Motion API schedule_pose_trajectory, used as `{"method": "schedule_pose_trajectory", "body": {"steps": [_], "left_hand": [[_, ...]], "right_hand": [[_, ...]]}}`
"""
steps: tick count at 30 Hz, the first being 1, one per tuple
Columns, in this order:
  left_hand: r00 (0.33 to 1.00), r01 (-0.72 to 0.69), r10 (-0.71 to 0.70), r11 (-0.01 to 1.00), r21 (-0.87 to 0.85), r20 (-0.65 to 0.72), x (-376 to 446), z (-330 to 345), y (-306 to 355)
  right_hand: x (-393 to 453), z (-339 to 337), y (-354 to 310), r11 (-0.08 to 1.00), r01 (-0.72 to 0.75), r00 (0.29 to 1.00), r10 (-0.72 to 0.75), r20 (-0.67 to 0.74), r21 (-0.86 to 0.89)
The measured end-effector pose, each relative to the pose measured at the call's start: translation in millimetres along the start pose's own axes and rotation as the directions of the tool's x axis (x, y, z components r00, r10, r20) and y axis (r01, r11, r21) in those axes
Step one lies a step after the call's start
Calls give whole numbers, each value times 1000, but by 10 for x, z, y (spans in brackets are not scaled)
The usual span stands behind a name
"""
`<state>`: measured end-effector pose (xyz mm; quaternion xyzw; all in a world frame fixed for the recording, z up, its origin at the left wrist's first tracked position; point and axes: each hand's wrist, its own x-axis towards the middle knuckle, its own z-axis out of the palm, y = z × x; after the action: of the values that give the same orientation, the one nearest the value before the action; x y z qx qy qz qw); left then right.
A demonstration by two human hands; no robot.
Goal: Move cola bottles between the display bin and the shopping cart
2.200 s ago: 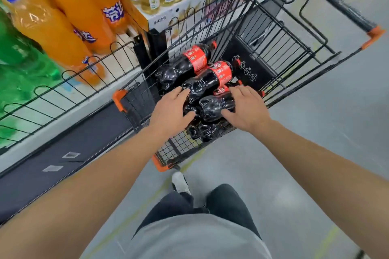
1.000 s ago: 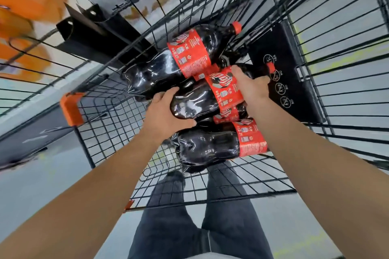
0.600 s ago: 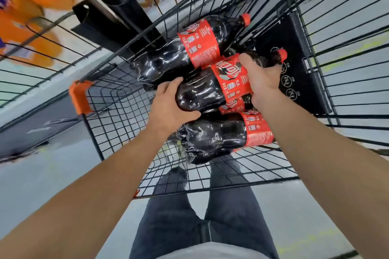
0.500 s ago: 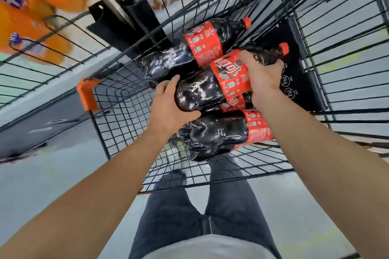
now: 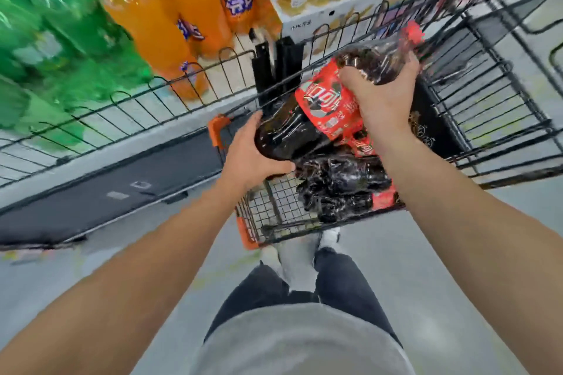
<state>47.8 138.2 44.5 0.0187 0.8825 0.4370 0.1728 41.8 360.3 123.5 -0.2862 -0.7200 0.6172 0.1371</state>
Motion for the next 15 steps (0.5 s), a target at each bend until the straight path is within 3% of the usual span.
{"method": "schedule_pose_trajectory", "body": {"steps": [5,15], "left_hand": [[995,-60,61,998,15,-81,-466,-339,-89],[914,39,-1,996,85,-405,-1700,-633,-407]], "right_hand": [[-566,104,-319,988,151,981,-146,132,-31],[-1563,428,-453,991,133,940,-130,317,11]]}}
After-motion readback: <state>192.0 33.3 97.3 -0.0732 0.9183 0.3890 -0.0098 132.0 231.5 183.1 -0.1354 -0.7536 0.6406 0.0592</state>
